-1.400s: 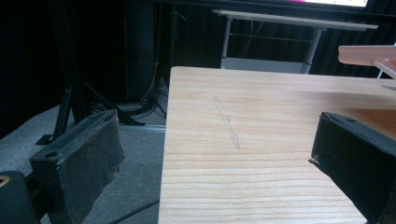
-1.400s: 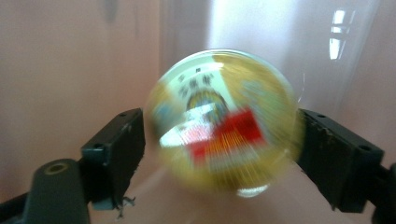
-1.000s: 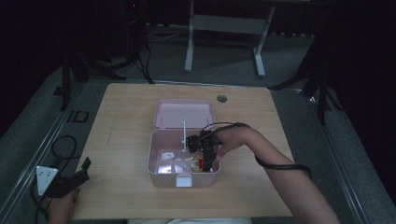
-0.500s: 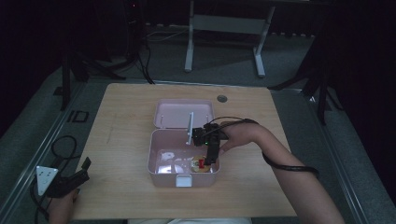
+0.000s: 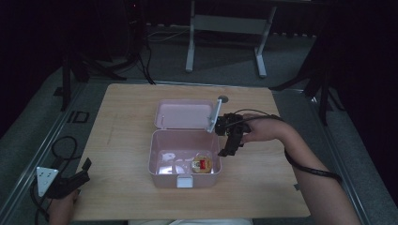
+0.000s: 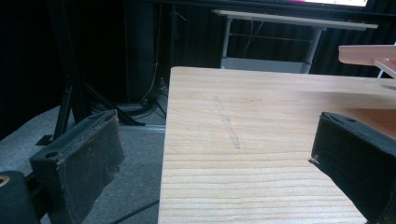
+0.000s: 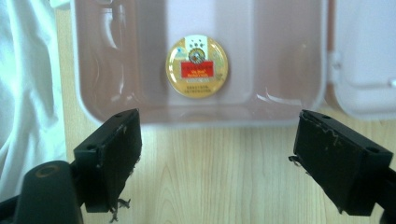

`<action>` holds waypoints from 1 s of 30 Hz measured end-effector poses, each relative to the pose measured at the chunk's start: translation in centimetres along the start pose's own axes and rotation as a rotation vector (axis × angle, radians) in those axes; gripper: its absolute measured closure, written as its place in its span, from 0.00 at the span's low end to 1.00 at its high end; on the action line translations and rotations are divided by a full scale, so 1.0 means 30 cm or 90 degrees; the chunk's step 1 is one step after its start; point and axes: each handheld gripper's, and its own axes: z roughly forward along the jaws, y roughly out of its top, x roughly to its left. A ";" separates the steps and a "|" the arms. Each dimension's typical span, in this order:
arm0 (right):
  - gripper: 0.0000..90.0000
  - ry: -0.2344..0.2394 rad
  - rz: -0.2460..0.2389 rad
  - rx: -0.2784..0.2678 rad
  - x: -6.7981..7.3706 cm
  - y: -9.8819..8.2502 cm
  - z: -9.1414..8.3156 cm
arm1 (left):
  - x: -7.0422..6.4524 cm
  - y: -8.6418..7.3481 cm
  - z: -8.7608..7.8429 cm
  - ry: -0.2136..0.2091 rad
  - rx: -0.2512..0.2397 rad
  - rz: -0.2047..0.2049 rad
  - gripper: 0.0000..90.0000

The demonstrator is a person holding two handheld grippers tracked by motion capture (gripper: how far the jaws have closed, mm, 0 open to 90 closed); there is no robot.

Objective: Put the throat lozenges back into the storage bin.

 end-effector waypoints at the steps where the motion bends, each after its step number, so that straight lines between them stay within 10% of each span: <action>1: 0.16 0.000 0.000 0.000 0.000 0.000 0.000 | 0.000 0.000 0.000 0.000 0.000 0.000 0.03; 10: 0.15 -0.016 0.057 -0.055 -0.022 -0.118 -0.007 | 0.000 0.000 0.000 0.000 0.000 0.000 0.03; 30: 0.14 -0.035 0.202 -0.116 -0.095 -0.377 0.270 | 0.000 0.000 0.000 -0.002 -0.002 -0.001 0.03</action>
